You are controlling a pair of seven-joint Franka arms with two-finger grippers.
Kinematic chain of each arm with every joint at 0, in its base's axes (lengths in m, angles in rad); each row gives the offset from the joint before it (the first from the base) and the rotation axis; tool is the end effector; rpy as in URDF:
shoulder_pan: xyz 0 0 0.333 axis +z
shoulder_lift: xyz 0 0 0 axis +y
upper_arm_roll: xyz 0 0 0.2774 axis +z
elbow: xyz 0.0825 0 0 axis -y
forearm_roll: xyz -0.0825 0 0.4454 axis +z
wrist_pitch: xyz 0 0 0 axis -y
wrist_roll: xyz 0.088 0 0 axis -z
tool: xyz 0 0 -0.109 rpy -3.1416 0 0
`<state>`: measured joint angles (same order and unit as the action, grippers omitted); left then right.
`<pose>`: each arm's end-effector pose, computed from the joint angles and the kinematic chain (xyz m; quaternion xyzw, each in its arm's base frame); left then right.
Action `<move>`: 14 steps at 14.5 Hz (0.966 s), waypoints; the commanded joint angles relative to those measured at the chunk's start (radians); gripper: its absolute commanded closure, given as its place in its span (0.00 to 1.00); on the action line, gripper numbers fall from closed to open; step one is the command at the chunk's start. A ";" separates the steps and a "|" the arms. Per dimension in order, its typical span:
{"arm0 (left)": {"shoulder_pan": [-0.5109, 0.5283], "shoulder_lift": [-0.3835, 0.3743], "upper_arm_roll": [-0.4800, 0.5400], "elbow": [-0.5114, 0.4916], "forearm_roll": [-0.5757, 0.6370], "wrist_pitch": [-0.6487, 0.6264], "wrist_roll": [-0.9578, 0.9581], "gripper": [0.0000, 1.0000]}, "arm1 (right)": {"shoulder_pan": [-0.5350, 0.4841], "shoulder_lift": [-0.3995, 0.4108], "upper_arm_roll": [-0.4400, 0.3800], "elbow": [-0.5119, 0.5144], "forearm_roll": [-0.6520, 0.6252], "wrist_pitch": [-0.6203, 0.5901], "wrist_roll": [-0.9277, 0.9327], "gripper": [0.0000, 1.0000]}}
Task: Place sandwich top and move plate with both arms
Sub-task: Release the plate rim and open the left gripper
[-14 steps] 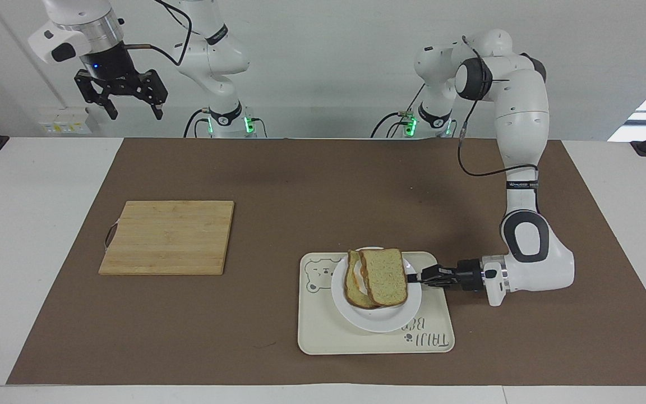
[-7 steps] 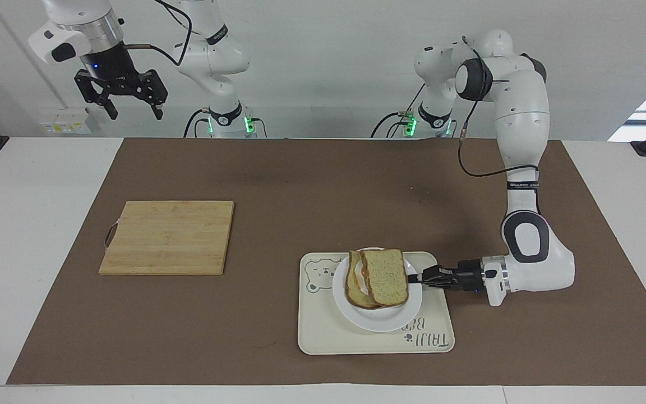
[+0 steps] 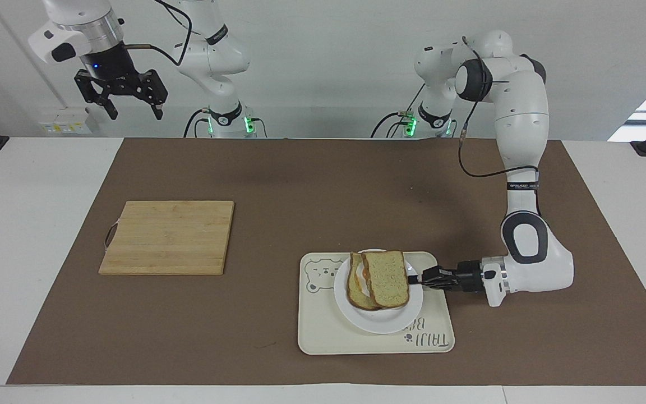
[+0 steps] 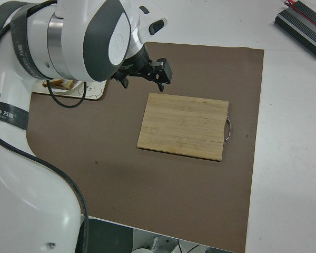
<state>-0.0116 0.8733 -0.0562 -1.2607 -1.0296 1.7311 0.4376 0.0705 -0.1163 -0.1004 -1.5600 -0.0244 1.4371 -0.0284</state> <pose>0.7438 -0.1221 0.1877 0.8590 -0.0372 -0.0814 0.5041 0.5681 -0.0232 0.6465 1.0000 -0.0020 -0.0038 0.0062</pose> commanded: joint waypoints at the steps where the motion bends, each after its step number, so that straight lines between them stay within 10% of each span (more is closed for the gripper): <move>1: 0.009 -0.008 -0.004 0.006 0.022 -0.008 -0.003 0.00 | -0.014 -0.009 0.008 -0.008 -0.002 -0.006 -0.025 0.00; 14: -0.064 -0.204 0.003 0.006 0.459 0.108 -0.392 0.00 | -0.014 -0.013 0.008 -0.014 -0.002 -0.006 -0.025 0.00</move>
<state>-0.0581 0.7041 -0.0647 -1.2405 -0.6333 1.8101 0.0858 0.0705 -0.1163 -0.1004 -1.5607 -0.0244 1.4370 -0.0284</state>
